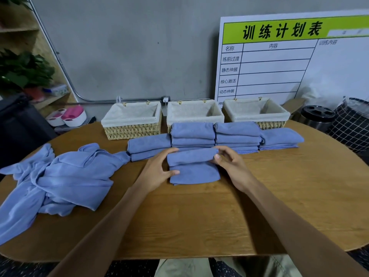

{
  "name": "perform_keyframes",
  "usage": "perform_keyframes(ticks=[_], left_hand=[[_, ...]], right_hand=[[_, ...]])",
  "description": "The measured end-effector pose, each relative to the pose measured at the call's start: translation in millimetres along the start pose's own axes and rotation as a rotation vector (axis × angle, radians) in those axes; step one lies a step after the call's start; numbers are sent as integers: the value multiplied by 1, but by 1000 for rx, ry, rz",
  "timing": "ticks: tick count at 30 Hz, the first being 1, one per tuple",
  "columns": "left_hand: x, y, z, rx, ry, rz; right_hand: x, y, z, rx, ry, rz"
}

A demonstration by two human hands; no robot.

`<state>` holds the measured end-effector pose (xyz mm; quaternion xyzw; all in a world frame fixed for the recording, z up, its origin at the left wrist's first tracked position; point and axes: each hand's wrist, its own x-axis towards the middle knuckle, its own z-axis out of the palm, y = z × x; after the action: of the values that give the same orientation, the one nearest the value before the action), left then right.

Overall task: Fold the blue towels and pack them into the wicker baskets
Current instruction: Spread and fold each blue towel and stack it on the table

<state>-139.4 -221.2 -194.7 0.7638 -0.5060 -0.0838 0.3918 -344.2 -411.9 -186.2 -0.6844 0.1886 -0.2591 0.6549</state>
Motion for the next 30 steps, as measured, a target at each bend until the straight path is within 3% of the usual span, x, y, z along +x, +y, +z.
perform_keyframes(ticks=[7, 13, 18, 21, 26, 30], left_hand=[[-5, -16, 0, 88, 0, 193], [-16, -11, -17, 62, -185, 186], [-12, 3, -4, -186, -48, -4], [-1, 9, 5, -165, -83, -105], [9, 16, -1, -99, -288, -180], [12, 25, -7, -26, -363, -219]], right_hand=[[-2, 0, -21, 75, -150, 76], [-11, -1, -18, -43, -128, 27], [-3, -5, 0, -166, 32, -18], [9, -2, 5, -373, 44, -45], [24, 2, -3, -634, -146, 91], [16, -10, -4, -576, -295, 104]])
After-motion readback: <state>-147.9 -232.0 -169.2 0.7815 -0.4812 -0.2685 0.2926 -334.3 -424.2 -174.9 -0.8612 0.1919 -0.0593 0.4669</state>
